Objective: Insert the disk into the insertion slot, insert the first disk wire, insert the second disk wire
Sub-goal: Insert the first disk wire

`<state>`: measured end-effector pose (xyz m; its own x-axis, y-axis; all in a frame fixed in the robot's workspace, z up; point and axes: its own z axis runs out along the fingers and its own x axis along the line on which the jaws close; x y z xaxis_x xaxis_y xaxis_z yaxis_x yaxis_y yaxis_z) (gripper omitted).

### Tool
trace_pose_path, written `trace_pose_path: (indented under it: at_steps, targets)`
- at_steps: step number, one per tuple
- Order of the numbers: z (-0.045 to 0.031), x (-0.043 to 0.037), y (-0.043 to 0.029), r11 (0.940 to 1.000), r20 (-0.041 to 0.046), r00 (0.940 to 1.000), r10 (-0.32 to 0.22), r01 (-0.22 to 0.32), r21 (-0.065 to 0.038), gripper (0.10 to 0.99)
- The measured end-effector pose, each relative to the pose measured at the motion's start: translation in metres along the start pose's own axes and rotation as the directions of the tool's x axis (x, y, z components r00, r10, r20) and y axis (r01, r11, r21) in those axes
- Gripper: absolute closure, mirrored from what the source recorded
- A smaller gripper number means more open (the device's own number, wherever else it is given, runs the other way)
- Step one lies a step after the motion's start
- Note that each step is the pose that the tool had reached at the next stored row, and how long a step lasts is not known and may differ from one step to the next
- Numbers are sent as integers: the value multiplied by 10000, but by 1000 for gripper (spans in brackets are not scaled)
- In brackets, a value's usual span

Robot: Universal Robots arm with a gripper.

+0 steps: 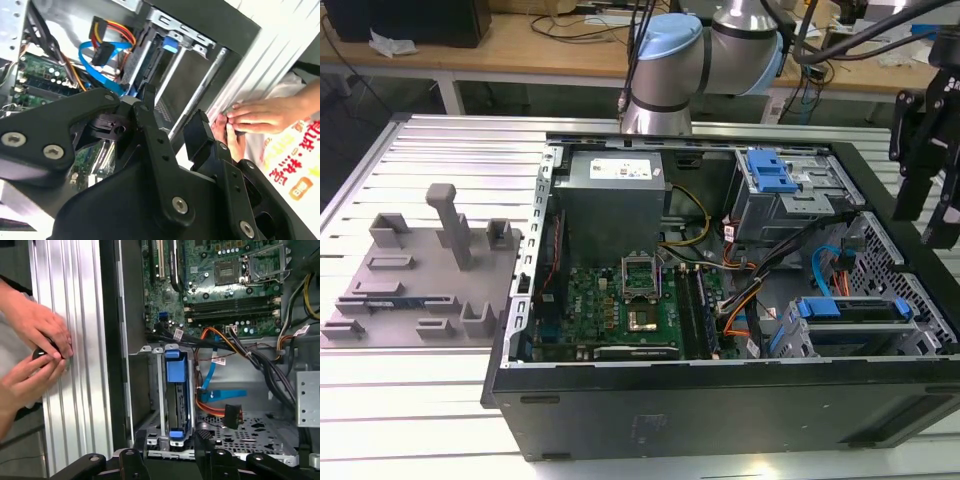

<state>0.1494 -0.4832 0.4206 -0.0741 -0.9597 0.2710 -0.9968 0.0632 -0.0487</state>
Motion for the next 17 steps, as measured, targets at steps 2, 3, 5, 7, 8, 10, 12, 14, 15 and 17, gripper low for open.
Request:
trace_pose_path:
  at_steps: [2,3,5,7,8,10,12,14,15,17]
  targets:
    - [0,-1,-1,9998,-17,9998,192,-192,1,584]
    - [3,-2,-1,9996,-22,9996,298,-298,-28,584]
    - [17,-6,0,9984,-36,9984,559,-559,-102,584]
    - [29,-25,2,9968,-49,9969,788,-789,-148,584]
    - [17,-99,7,9967,-50,9968,792,-793,-146,584]
    - [-19,-268,18,9968,-214,9967,786,-789,-124,584]
    - [-38,-349,23,9969,-373,9963,772,-777,-132,584]
    - [-61,-467,30,9970,-573,9957,722,-736,-240,584]
    - [-59,-507,22,9970,-832,9944,650,-682,-356,584]
    - [-45,-544,7,9970,-973,9933,617,-660,-411,584]
